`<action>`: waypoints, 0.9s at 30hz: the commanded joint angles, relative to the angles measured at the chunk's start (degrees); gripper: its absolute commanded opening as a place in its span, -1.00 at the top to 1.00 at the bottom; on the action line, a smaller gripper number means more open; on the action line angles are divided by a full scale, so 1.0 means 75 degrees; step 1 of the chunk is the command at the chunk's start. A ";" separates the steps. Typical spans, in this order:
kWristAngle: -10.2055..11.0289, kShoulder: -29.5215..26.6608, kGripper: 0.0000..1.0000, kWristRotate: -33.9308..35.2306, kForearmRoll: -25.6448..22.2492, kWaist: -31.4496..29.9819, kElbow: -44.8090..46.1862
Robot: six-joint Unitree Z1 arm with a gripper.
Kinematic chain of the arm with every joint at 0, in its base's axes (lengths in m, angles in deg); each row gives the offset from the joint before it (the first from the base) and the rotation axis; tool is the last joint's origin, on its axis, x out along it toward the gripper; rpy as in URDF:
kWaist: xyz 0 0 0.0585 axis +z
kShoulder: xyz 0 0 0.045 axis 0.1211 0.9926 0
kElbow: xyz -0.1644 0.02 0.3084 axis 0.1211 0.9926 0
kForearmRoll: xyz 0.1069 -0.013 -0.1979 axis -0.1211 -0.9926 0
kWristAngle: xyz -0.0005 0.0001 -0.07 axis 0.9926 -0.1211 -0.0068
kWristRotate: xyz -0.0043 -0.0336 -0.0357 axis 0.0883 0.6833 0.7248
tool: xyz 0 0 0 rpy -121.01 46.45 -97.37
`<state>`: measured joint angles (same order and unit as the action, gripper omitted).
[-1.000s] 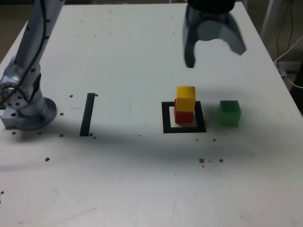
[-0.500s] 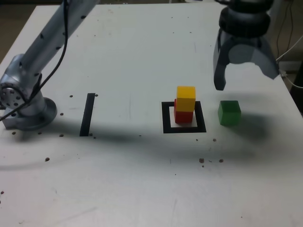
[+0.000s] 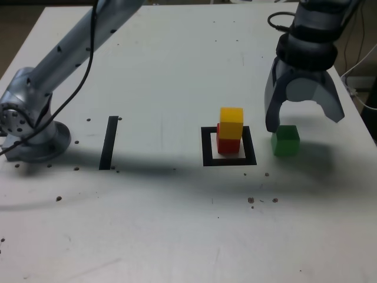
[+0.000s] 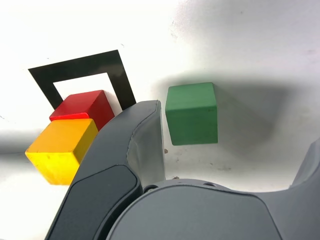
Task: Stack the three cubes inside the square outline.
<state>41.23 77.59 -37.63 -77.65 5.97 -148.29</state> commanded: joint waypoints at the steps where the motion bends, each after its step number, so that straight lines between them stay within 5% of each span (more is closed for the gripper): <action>1: -0.0062 0.0134 -0.98 -0.0028 -0.0244 -0.0021 -0.0016; 16: -0.0331 0.0702 -0.90 -0.0118 -0.0239 -0.0021 0.0010; 27: -0.0467 0.0799 -0.58 -0.0075 -0.0232 -0.0008 0.0090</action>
<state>37.97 83.11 -38.33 -77.64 5.95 -147.76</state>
